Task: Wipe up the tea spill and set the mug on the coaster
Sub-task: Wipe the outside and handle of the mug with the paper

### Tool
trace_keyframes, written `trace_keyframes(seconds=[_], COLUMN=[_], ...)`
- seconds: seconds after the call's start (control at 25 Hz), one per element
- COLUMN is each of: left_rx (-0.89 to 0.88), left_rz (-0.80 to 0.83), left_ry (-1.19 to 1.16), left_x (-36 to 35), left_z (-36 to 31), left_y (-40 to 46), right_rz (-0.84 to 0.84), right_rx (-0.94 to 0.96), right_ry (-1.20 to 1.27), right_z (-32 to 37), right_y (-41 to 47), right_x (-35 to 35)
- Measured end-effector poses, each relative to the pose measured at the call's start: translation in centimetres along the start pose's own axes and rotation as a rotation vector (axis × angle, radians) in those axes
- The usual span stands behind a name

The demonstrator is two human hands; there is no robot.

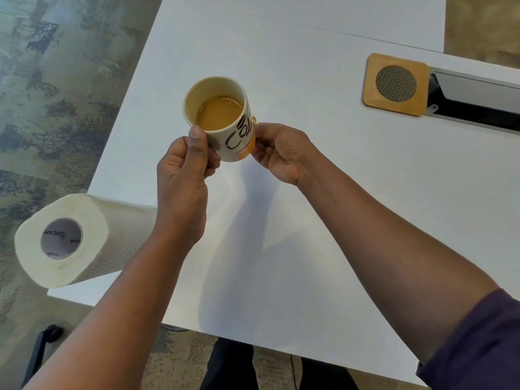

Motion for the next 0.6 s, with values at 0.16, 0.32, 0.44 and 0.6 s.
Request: trace_keyframes(seconds=[0.16, 0.32, 0.44, 0.6], left_rx=[0.021, 0.031, 0.033, 0.037], left_rz=[-0.009, -0.022, -0.033, -0.047], left_ry=[0.005, -0.005, -0.018, -0.025], left_x=[0.0, -0.3, -0.6, -1.1], left_z=[-0.2, -0.4, -0.5, -0.5], left_y=[0.1, 0.5, 0.8, 1.0], right_rz=[0.088, 0.112, 0.101, 0.08], right_rx=[-0.008, 0.023, 0.061, 0.111], right_ry=[-0.013, 0.005, 0.03, 0.088], right_z=[0.2, 0.3, 0.0, -1.2], right_y=[-0.1, -0.2, -0.5, -0.9], right_x=[0.4, 0.9, 1.3, 1.6])
Point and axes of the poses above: each hand's wrist, its own y-axis towards the middle knuckle, its own x-axis out of the back of the hand, z = x × y, the point moved 2 cm from there along y, towards the middle knuckle, and after that the axes turned 11 degrees about y, right-handed, at the moved point
